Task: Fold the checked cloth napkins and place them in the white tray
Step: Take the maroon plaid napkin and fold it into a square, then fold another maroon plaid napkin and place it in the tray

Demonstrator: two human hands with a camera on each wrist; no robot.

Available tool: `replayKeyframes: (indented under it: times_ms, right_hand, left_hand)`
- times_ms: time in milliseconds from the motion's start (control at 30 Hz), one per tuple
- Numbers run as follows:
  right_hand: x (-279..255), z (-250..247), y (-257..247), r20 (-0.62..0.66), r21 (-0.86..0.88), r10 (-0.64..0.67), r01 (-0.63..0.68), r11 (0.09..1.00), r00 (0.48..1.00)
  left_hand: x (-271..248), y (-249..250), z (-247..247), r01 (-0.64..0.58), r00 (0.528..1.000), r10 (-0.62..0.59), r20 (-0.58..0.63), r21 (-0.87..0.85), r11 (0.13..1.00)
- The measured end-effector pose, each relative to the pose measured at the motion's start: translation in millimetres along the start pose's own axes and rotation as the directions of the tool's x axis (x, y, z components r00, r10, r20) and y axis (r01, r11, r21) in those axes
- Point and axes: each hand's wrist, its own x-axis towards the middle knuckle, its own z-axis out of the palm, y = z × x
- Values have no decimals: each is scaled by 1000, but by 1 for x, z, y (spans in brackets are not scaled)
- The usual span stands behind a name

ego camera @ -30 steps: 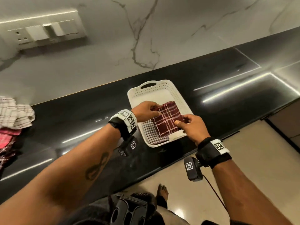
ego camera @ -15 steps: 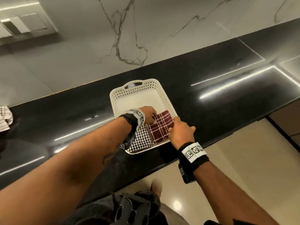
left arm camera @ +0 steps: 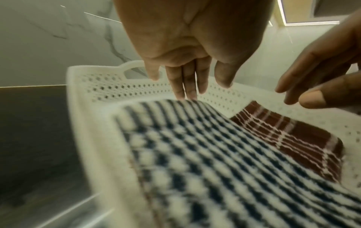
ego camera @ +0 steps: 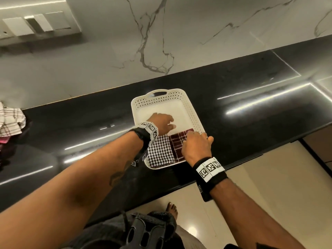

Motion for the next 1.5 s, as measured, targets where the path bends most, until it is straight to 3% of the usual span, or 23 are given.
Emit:
replayKeyframes:
  times_ms: [100, 267, 367, 500, 600, 700, 800, 933, 1067, 1133, 1200, 1267, 1333, 1400, 1433, 1467, 1500]
  right_hand:
    - [-5, -3, -40, -14, 41, -156, 156, 987, 988]
    - [-31, 20, -143, -7, 8, -444, 444, 896, 896]
    - [-49, 51, -213, 34, 18, -556, 556, 831, 831]
    - [-78, 105, -320, 246, 38, -630, 642, 766, 737]
    - [-94, 140, -376, 348, 38, -638, 670, 742, 687]
    - [-114, 160, -417, 473, 41, -595, 658, 752, 650]
    - [-117, 162, -428, 510, 54, -529, 588, 807, 678]
    - [-115, 161, -428, 520, 77, -499, 544, 836, 694]
    - [-118, 161, -427, 487, 88, -493, 521, 849, 721]
    - [-119, 162, -427, 482, 95, -488, 509, 855, 728]
    - [-119, 160, -428, 482, 91, -482, 506, 858, 732]
    - [-118, 160, -428, 478, 87, -481, 506, 858, 735]
    - [-119, 159, -429, 480, 84, -476, 502, 861, 737]
    - [-119, 159, -430, 482, 81, -471, 497, 864, 739]
    - [-119, 159, -430, 482, 82, -471, 498, 863, 739]
    - [-118, 159, -430, 480, 83, -472, 498, 863, 739]
    - [-118, 160, -430, 479, 80, -471, 498, 864, 740]
  left_hand:
    - [-30, -45, -21, 83, 983, -112, -148, -190, 978]
    - [-118, -162, -28, 278, 909, -360, -209, -338, 899]
    - [-192, -237, -15, 432, 833, -518, -194, -358, 828]
    - [-306, -344, 1, 593, 697, -686, -208, -371, 715]
    - [-364, -402, 5, 646, 600, -748, -283, -380, 662]
    - [-411, -443, 6, 744, 509, -776, -372, -264, 614]
    - [-430, -464, 2, 747, 576, -751, -323, -165, 644]
    - [-431, -482, 9, 738, 630, -766, -129, -206, 642]
    - [-427, -484, 14, 723, 622, -740, -258, -173, 668]
    - [-427, -487, 11, 727, 598, -760, -255, -226, 648]
    - [-426, -485, -4, 706, 534, -792, -296, -360, 610]
    - [-423, -483, -30, 625, 416, -809, -416, -515, 586]
    - [-421, -479, -64, 469, 242, -784, -572, -638, 611]
    - [-424, -473, -98, 221, 54, -664, -746, -640, 736]
    - [-428, -470, -113, 137, -13, -577, -817, -573, 808]
    - [-432, -467, -123, 95, -39, -499, -865, -501, 860]
    - [-436, -464, -129, 75, -27, -433, -901, -434, 898]
